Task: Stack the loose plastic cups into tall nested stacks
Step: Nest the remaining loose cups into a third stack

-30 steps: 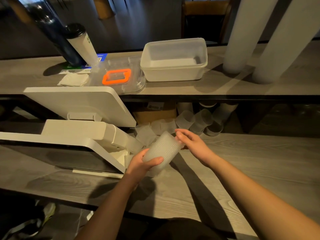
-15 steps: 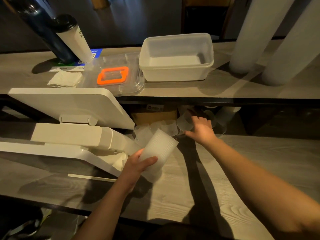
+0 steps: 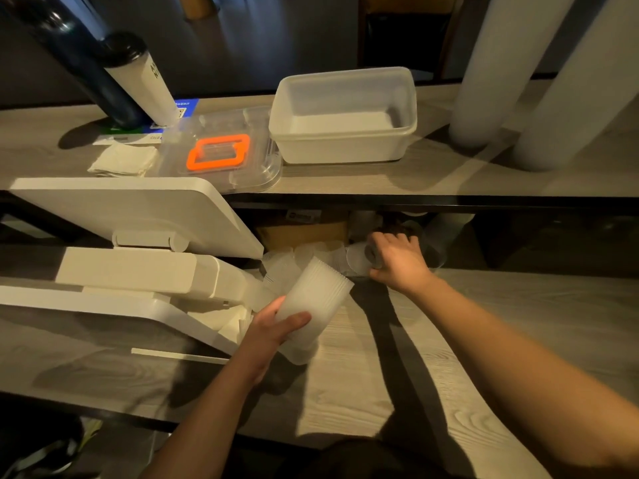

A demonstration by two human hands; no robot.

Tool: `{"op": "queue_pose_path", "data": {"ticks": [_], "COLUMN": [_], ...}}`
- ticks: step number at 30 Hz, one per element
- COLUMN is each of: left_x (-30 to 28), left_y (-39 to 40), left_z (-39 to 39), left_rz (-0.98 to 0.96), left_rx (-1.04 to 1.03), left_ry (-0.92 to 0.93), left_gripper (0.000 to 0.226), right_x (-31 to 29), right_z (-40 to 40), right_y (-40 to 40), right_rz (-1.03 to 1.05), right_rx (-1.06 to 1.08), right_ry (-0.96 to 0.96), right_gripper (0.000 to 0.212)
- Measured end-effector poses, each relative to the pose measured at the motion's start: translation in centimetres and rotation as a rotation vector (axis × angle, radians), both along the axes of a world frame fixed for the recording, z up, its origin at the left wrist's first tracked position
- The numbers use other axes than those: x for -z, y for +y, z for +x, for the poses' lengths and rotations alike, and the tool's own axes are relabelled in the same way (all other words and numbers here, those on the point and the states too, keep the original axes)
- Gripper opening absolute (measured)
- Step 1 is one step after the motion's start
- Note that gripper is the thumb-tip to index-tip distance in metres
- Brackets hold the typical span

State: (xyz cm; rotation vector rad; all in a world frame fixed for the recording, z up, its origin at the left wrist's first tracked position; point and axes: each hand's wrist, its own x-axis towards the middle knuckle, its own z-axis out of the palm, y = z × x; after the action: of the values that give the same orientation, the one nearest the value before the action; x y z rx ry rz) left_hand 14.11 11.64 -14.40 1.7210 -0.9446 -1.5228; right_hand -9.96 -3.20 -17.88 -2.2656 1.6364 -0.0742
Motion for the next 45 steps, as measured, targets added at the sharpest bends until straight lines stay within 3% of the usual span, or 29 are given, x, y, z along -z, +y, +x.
{"op": "queue_pose_path", "data": {"ticks": [4,8,11,20,26,38,45], "left_x": [0.0,0.1,0.2,-0.1,-0.8,-1.5,-1.5], "left_y": [0.6,1.1,1.5,2.6,2.9,3.2,3.4], "left_z": [-0.5,-0.9,-1.1,-1.6,-2.2,-3.0,-2.9], "left_rz": [0.021,0.009,-0.013,-0.046,-0.029,-0.092,-0.098], "left_rx": [-0.047,-0.051,-0.013,-0.019,-0.038,0.037,0.067], "left_ry": [0.02,0.043,0.032,0.048,0.058,-0.058,-0.066], "left_gripper": [0.068,0.07,0.074,0.078,0.08,0.089,0.09], "right_x": [-0.3,0.1,0.3,0.0,-1.2,-3.6,-3.6], "right_z": [-0.6,-1.2,-1.6,-3.5,-3.7,-1.5,0.1], "right_y": [1.7,3.7,5.0,7.4,7.7,9.1,10.3], "right_rz": [-0.09,-0.041,-0.016,0.247,0.524,0.48,0.567], "right_rx": [0.004,0.071,0.195,0.636,0.574,0.27,0.27], "right_ry": [-0.105,-0.227,-0.363,-0.994,-1.369,-1.021,-1.046], "right_gripper": [0.065,0.078,0.072,0.059,0.07,0.064,0.066]}}
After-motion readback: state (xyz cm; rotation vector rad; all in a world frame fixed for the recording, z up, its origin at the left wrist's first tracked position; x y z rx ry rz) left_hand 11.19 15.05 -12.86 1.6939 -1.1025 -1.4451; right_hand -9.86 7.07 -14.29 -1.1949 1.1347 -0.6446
